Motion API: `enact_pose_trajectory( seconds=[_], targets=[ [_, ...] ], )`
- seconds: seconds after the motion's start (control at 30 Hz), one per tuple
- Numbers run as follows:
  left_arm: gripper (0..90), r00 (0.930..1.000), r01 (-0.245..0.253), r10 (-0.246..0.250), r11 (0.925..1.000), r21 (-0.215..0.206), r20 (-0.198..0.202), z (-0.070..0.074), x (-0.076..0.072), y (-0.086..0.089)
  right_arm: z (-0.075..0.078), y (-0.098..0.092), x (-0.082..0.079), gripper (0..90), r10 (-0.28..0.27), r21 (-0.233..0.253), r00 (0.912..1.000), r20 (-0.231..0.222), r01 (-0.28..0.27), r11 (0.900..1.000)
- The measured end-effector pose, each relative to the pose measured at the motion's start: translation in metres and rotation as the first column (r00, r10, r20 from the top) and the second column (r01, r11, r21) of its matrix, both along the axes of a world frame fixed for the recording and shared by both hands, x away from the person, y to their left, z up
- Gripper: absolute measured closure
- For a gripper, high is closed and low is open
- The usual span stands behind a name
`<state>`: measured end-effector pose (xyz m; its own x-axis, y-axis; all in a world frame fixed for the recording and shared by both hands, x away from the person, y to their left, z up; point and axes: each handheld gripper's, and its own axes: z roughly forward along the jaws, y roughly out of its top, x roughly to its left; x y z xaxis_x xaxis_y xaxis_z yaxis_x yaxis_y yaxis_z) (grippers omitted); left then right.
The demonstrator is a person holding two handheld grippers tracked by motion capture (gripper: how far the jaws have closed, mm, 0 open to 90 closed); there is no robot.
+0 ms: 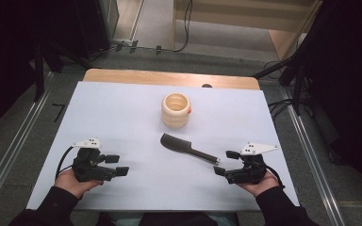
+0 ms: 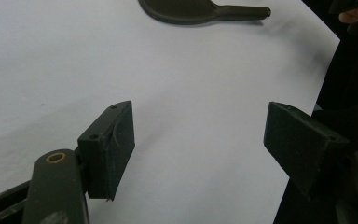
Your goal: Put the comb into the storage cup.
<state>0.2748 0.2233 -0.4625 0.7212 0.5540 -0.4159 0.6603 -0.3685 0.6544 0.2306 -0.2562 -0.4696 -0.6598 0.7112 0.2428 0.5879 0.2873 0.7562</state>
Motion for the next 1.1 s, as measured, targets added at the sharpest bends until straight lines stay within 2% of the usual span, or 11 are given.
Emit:
enact_pose_trajectory(
  seconds=[0.67,0.83,1.1],
  targets=[
    [25.3,1.0,0.004,-0.004,1.0,0.009,-0.005,-0.001,0.0,-0.001,0.001,-0.001,0.002,16.8,0.005,0.0,0.9999,-0.01,-0.005,1.0],
    [25.3,1.0,0.006,-0.006,0.9999,0.01,-0.005,-0.001,0.0,-0.001,0.002,-0.004,0.005,17.7,-0.006,0.004,1.0,-0.007,0.006,1.0],
    [25.3,0.9999,0.008,-0.008,0.9999,0.015,-0.008,-0.002,0.001,-0.001,0.003,-0.007,0.02,19.6,-0.054,-0.012,0.9985,0.006,0.054,0.998]
  ],
)
